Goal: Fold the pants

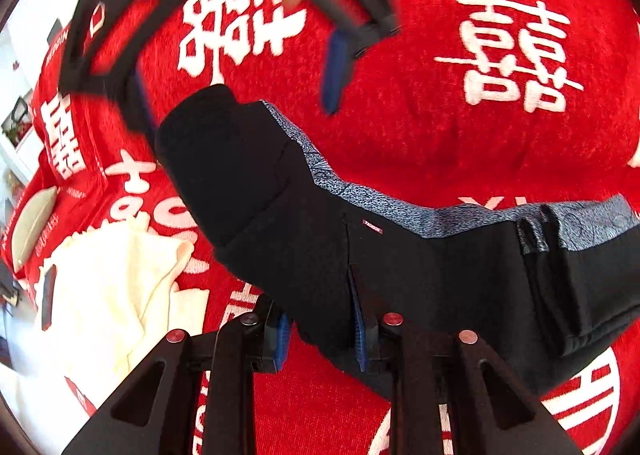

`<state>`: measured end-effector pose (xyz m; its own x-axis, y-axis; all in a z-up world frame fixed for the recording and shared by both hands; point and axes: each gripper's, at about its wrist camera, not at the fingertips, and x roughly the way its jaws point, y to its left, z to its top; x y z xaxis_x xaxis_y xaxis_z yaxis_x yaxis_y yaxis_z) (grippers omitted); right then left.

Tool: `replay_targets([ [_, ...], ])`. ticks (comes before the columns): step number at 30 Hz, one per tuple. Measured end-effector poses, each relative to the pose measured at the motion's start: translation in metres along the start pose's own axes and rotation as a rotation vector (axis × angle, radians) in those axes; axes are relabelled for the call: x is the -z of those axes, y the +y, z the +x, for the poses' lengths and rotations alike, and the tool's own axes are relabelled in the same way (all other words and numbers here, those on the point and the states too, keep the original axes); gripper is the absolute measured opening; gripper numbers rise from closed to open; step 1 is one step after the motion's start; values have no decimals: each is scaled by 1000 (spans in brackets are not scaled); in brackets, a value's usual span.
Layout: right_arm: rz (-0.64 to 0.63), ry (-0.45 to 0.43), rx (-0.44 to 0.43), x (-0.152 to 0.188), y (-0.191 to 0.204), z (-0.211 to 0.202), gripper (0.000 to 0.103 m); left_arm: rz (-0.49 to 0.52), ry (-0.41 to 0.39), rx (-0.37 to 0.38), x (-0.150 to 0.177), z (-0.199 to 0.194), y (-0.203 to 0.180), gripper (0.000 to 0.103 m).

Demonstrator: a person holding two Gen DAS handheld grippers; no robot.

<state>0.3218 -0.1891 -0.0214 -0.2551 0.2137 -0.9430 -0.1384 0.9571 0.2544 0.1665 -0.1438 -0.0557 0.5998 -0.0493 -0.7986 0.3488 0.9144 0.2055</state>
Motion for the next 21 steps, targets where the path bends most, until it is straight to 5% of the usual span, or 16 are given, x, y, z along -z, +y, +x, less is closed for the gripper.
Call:
replay_targets([
  [4,-29,104,80,-1,-1,25,101,36,-22,-3,1,-7,-9,26],
  [7,-15,71,69,9,-15,22,30,41,-21,14,-1,-10,-12,26],
  [13,-7,-107,-3,41,-38,-18,22,110,-72,41,-14,-32,-30,26],
  [21,75,-308,-228,107,-96,-76,18,200,-118,93,-29,-74,-68,26],
])
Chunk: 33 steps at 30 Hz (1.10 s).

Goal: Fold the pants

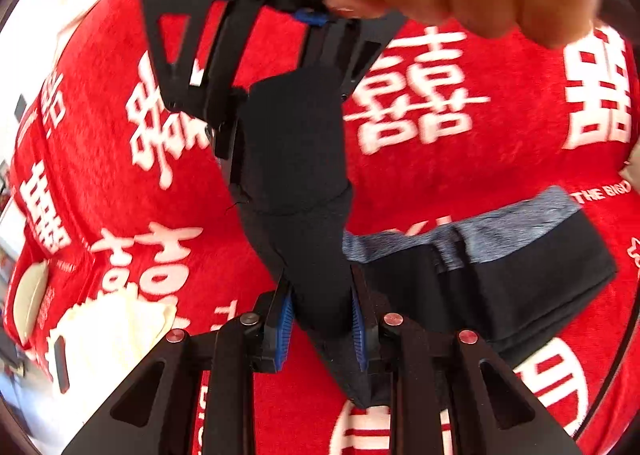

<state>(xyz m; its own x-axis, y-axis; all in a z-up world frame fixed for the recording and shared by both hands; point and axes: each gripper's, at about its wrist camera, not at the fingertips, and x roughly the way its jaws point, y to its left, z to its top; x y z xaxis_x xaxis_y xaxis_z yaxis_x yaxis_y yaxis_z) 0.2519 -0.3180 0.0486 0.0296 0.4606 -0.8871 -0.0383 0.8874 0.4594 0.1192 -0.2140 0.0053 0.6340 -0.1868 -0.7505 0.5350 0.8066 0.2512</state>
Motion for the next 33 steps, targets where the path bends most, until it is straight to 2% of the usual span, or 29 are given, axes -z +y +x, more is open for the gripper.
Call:
replay_targets([
  [3,37,-73,-66,24,-25,-29,18,55,-20,31,-9,-12,-24,26],
  [9,182,-214,-165,92,-98,-78,18,151,-18,144,-24,-26,-92,26],
  [15,351,-301,-216,162,-180,-99,17,264,9,214,-23,-22,-165,26],
  [20,477,-340,-268,210,-238,-93,17,361,44,244,-17,-14,-219,26],
  [25,551,-355,-303,242,-281,-79,17,432,82,260,-7,-5,-260,26],
  [29,601,-331,-282,259,-312,-54,17,455,131,259,5,7,-276,26],
  [33,658,-329,-288,277,-328,-32,18,485,139,241,18,12,-283,28],
])
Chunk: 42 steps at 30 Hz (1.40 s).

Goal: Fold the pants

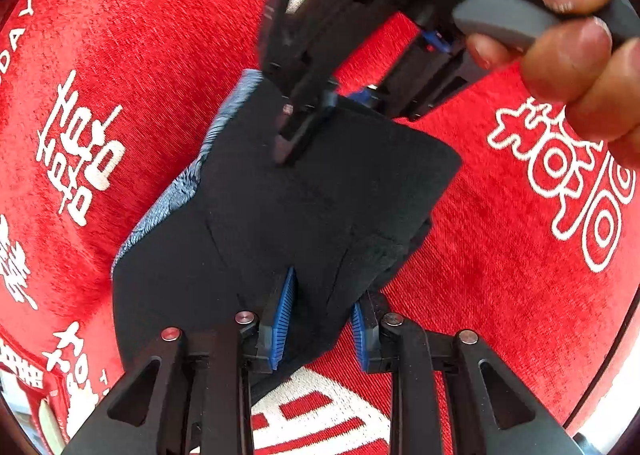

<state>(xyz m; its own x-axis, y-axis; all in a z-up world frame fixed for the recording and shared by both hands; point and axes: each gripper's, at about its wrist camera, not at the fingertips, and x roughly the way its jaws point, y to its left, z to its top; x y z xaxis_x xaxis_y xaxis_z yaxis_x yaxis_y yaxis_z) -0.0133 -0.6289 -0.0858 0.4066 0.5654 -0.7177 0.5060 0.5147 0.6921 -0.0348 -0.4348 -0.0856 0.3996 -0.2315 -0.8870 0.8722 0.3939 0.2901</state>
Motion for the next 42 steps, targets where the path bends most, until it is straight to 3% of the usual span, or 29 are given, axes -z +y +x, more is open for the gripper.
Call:
replay_targets([
  [4,19,-14,41,8,-6,3,34,0,4,52,4,-9,5,49],
  [8,62,-25,104,14,-4,-7,53,-64,7,110,8,-31,42,49],
  [13,26,-133,287,21,10,-34,54,-219,-38,53,5,-50,132,49],
  [17,-32,-179,368,7,24,-40,54,-438,45,20,2,-9,222,49],
  [20,-71,-184,372,-17,35,-30,55,-608,115,16,7,33,275,49],
  [23,-100,-171,347,-41,44,-14,56,-736,170,151,16,72,305,49],
  [26,-114,-147,334,-56,44,0,56,-768,244,252,27,100,308,49],
  [29,-123,-123,325,-60,42,4,57,-805,256,330,38,110,310,49],
  [30,-130,-117,323,-60,41,4,57,-826,258,378,41,114,313,49],
  [31,-139,-113,329,-60,41,5,47,-847,263,404,42,118,316,49],
  [32,-156,-108,353,-59,42,4,31,-863,272,432,44,121,317,49],
  [35,-173,-101,388,-58,44,-3,13,-818,270,375,44,120,310,49],
  [42,-117,-95,437,-43,25,9,9,-828,239,264,58,128,275,49],
])
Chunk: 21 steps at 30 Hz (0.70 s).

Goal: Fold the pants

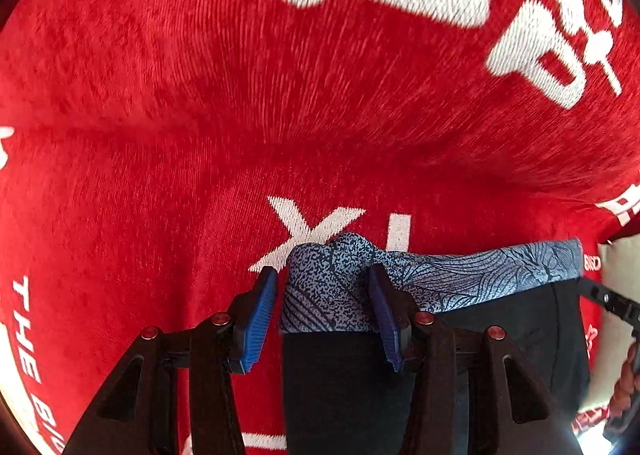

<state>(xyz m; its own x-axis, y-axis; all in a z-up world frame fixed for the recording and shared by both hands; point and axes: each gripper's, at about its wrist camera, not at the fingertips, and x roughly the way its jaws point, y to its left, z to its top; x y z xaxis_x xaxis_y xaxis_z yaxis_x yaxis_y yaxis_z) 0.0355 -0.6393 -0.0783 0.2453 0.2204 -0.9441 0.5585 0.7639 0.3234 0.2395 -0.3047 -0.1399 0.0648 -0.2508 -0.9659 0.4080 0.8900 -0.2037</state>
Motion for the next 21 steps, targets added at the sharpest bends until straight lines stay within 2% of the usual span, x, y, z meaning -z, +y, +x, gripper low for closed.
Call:
replay_targets([
  [6,13,-5,-4,12,-6,-11,13,4,-65,-54,10,-22,-10,49],
  [10,33,3,17,30,-11,-27,22,27,-79,-80,20,-47,-13,49],
  [14,61,-6,14,53,-16,-44,23,91,-85,-98,50,-75,-19,49],
  [17,66,-23,14,77,-13,-56,24,120,-75,-87,83,-88,-23,49],
  [18,64,-26,13,82,-13,-59,25,124,-67,-82,84,-89,-19,49],
  [21,61,-39,19,103,-5,-67,42,135,-16,-77,114,-82,-23,49],
])
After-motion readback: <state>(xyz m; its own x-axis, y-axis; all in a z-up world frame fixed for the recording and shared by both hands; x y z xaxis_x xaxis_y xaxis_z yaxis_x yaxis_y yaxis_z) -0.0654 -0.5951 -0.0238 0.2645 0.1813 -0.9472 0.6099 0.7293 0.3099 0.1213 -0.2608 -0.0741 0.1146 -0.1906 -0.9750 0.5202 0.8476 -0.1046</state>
